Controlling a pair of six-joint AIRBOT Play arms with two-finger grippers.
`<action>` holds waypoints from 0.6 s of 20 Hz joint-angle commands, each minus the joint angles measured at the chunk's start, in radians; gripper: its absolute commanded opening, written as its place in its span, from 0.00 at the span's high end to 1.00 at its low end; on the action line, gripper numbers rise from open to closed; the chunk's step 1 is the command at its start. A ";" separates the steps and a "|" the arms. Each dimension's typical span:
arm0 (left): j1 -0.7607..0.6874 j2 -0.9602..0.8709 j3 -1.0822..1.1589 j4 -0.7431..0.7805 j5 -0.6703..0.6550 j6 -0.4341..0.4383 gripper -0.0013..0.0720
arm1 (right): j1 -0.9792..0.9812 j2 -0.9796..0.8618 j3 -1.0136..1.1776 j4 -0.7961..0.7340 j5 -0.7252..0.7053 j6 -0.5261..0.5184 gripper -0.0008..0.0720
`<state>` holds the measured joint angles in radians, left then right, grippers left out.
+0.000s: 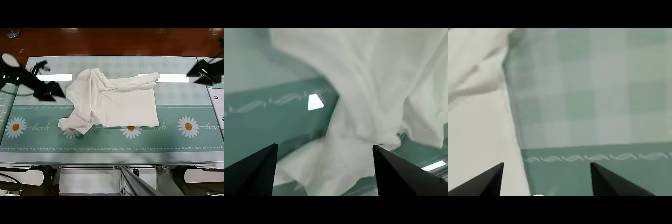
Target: Fold the shirts.
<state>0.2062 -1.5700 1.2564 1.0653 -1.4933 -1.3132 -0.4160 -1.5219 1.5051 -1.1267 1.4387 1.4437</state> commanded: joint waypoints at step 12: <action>-0.022 0.115 -0.515 -0.290 0.173 0.282 0.94 | 0.117 0.206 -0.742 0.097 -0.147 -0.112 0.13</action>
<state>0.1955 -1.4567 0.7574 0.7933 -1.3251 -1.0706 -0.3614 -1.3136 0.8482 -1.0321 1.3144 1.3132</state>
